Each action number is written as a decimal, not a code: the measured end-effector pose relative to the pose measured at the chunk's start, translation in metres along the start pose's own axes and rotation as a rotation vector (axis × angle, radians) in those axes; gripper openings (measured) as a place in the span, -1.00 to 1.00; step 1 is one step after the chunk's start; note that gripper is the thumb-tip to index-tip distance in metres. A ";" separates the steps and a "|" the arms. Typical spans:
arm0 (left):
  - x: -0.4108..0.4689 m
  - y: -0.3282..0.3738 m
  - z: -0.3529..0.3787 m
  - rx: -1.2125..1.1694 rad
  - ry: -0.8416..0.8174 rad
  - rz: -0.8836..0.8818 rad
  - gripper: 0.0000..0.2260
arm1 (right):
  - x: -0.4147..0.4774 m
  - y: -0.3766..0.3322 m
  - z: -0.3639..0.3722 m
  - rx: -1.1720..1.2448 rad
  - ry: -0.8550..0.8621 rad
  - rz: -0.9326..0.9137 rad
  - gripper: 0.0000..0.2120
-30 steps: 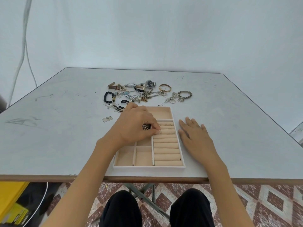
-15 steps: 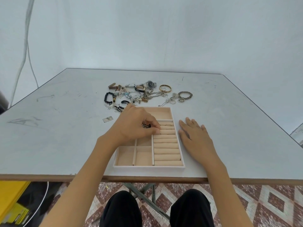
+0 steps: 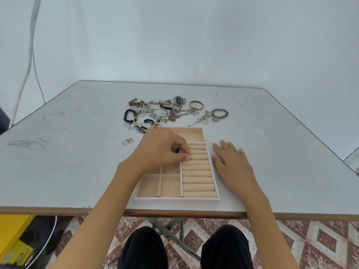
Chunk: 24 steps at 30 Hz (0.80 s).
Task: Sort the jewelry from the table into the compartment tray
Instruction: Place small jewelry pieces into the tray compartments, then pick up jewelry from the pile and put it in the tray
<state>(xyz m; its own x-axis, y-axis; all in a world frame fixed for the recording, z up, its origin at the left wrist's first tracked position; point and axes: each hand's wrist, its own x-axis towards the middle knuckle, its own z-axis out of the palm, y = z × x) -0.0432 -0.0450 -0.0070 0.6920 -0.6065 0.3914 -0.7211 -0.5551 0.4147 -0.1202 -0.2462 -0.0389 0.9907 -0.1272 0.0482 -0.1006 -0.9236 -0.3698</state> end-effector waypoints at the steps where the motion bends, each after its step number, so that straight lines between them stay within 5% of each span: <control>1: 0.000 0.000 0.000 -0.007 -0.003 0.000 -0.86 | 0.000 0.000 0.000 0.001 0.000 0.001 -0.54; 10: -0.006 -0.019 -0.009 -0.389 0.092 -0.174 -0.91 | 0.001 -0.001 -0.002 -0.019 -0.022 0.004 -0.54; 16: 0.011 -0.057 -0.004 -0.301 0.253 -0.288 -0.81 | 0.010 -0.003 -0.029 -0.088 -0.069 0.023 -0.61; 24: 0.009 -0.064 -0.002 -0.120 0.360 -0.272 -0.84 | 0.105 -0.004 -0.065 0.113 -0.064 -0.014 -0.85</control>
<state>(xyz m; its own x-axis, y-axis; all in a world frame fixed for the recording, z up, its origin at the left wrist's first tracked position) 0.0096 -0.0141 -0.0286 0.8384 -0.2001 0.5070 -0.5175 -0.5840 0.6254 -0.0220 -0.2799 0.0280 0.9961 -0.0882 -0.0041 -0.0797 -0.8780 -0.4720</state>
